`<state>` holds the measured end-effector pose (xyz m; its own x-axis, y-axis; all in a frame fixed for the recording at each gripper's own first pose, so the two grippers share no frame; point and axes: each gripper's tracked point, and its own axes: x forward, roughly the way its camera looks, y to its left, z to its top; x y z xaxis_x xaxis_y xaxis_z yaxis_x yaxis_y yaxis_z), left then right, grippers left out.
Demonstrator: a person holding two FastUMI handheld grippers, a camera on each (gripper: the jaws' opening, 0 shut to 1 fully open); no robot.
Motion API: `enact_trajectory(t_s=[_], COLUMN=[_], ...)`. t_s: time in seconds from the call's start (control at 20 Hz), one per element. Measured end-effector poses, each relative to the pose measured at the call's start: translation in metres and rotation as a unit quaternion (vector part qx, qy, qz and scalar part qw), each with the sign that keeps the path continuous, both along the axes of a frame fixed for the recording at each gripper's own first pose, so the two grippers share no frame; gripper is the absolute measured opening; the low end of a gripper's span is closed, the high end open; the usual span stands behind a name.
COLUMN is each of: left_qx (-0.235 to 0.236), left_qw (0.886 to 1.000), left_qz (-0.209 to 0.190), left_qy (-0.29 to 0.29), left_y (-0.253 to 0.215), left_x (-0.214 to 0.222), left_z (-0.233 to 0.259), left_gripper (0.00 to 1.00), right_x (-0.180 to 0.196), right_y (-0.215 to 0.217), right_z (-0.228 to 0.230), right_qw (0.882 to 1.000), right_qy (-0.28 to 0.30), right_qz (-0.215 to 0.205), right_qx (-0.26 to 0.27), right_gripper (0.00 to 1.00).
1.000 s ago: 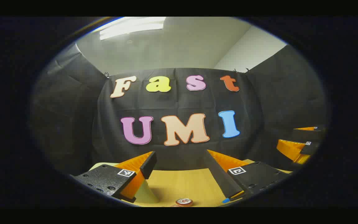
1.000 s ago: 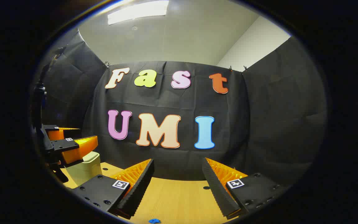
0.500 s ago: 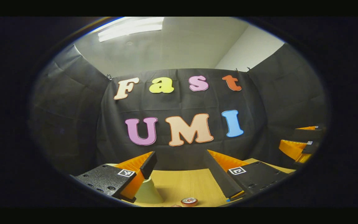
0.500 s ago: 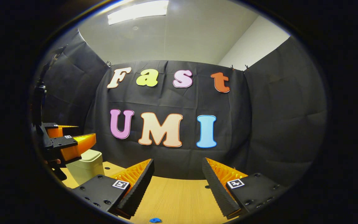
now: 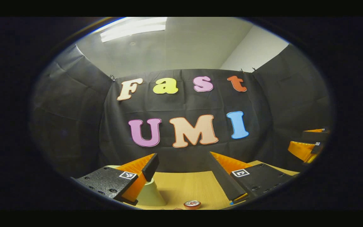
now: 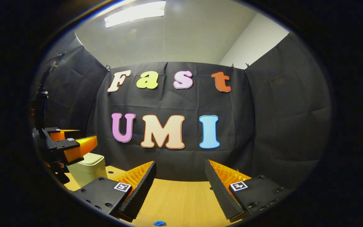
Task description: Press the lid of the desktop garbage bin to open it, pick up the crumpled paper on the desktop and throw it into the bin, then pick up the pop can on the desktop and drop it into the bin, and finally close the garbage bin lid.
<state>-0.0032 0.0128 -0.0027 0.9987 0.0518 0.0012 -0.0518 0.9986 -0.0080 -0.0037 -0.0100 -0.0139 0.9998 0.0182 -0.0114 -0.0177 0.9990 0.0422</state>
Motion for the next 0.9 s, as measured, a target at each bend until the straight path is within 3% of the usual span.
enact_trajectory(t_s=[0.55, 0.65, 0.75, 0.85, 0.9], left_qx=[0.009, 0.009, 0.013, 0.018, 0.022], left_qw=[1.0, 1.0, 1.0, 1.0, 0.999], left_qz=[0.007, 0.012, 0.019, 0.022, 0.023], left_qy=[0.013, 0.013, 0.01, 0.008, 0.007], left_y=[0.005, 0.008, 0.015, 0.019, 0.022], left_x=[0.004, 0.006, 0.006, 0.006, 0.006], left_z=[-0.011, -0.012, -0.011, -0.01, -0.009], left_gripper=[0.96, 0.8, 0.7, 0.53, 0.39], right_x=[0.009, 0.01, 0.012, 0.013, 0.013], right_y=[0.002, -0.001, -0.002, -0.002, 0.0], right_z=[-0.011, -0.012, -0.012, -0.015, -0.018], right_qw=[1.0, 1.0, 1.0, 1.0, 1.0], right_qy=[0.01, 0.012, 0.014, 0.016, 0.019], right_qz=[0.014, 0.012, 0.011, 0.011, 0.012], right_qx=[-0.006, -0.01, -0.011, -0.011, -0.011], right_gripper=[0.98, 0.98, 0.98, 0.98, 0.98])
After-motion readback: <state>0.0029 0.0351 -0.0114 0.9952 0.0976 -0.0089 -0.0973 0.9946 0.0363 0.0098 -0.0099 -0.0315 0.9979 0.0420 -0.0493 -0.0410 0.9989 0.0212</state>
